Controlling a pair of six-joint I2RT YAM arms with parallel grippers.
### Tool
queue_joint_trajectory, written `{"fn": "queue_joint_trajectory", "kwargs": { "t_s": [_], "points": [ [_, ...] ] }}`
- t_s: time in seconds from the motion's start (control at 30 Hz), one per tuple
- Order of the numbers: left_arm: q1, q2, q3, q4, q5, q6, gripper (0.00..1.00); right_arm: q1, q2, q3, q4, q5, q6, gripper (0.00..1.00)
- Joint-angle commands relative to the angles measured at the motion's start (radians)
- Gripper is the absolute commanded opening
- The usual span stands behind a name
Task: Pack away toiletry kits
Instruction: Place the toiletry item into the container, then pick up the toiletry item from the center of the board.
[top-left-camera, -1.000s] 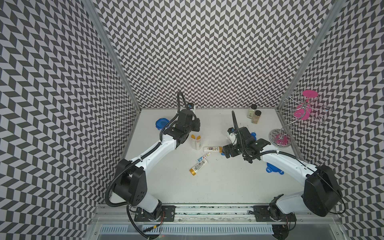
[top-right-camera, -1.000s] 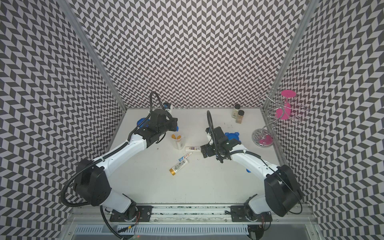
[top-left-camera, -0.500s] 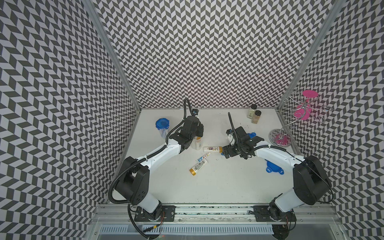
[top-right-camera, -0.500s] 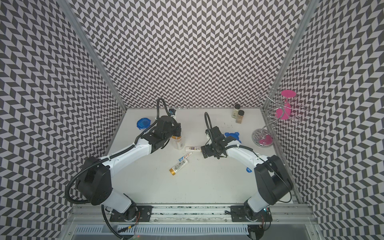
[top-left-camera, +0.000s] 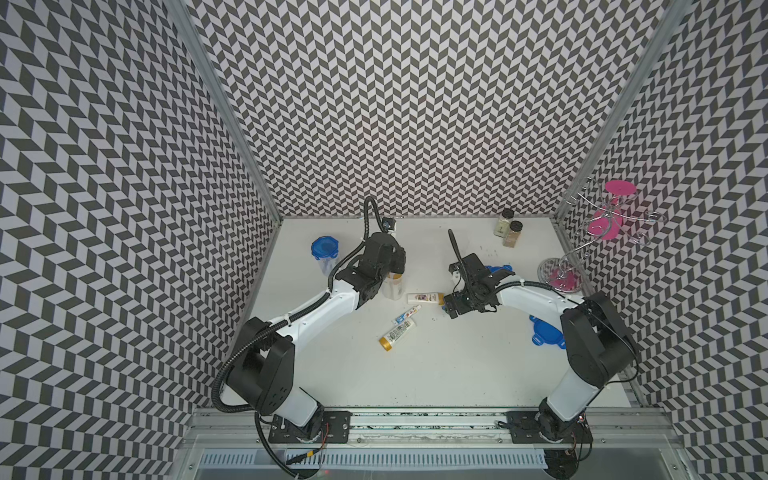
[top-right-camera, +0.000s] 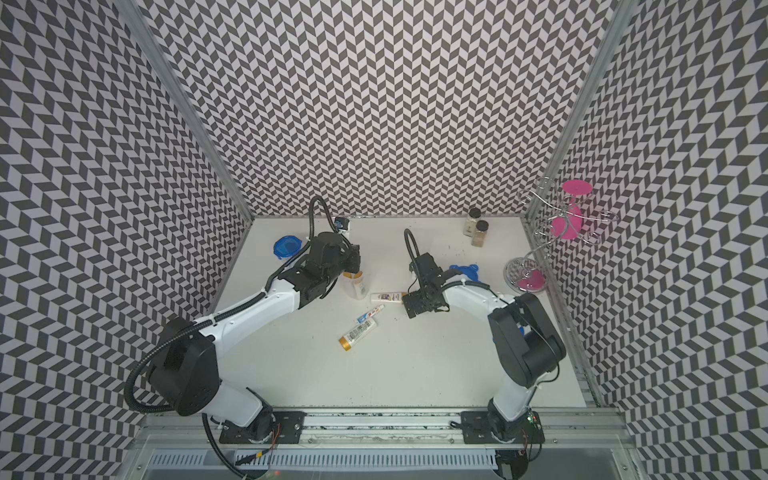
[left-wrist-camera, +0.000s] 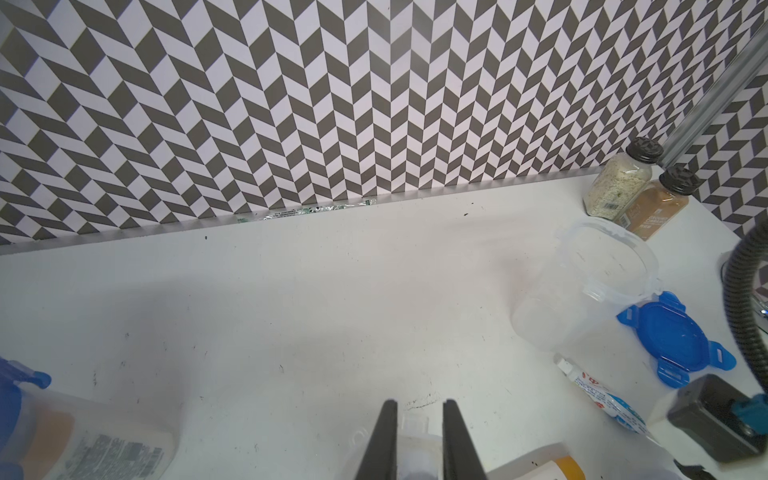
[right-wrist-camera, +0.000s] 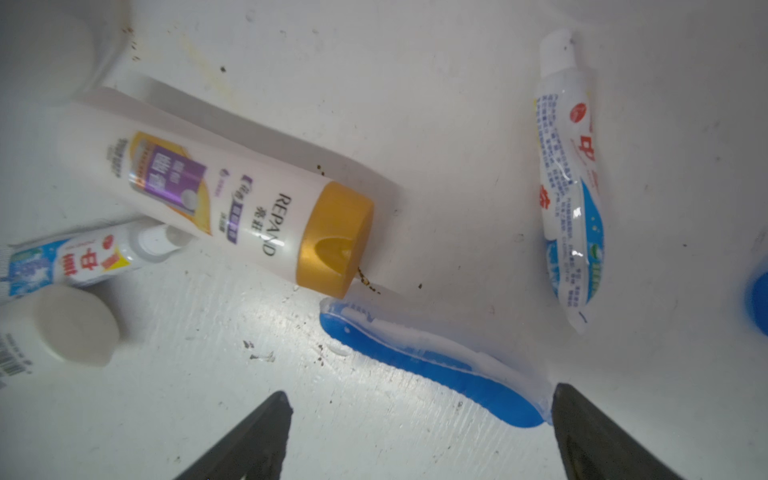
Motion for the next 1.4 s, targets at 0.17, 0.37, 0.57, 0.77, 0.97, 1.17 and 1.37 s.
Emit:
{"fn": "queue_joint_trajectory", "kwargs": {
  "t_s": [0.17, 0.37, 0.57, 0.77, 0.97, 1.17, 1.37],
  "points": [
    [-0.001, 0.007, -0.041, 0.005, 0.007, -0.014, 0.07, -0.004, 0.055, 0.070, 0.015, 0.049, -0.050, 0.95],
    [-0.001, 0.000, -0.052, 0.002, 0.018, -0.026, 0.25, -0.009, 0.046, 0.078, 0.029, 0.075, -0.038, 0.92],
    [0.000, -0.015, -0.054, -0.004, 0.031, -0.028, 0.51, -0.049, 0.047, 0.080, 0.048, 0.099, -0.037, 0.85],
    [0.000, -0.030, -0.049, -0.011, 0.058, -0.031, 0.63, -0.084, 0.074, 0.102, 0.074, 0.087, -0.052, 0.75],
    [-0.001, -0.066, -0.058, -0.014, 0.089, -0.049, 0.68, -0.091, 0.138, 0.139, 0.093, 0.082, -0.067, 0.65],
    [0.000, -0.123, -0.080, -0.017, 0.102, -0.066, 0.70, -0.096, 0.200, 0.170, 0.086, 0.096, -0.065, 0.56],
    [0.009, -0.166, -0.076, -0.016, 0.099, -0.066, 0.70, -0.098, 0.211, 0.140, 0.095, 0.091, -0.062, 0.49]
  ]
}}
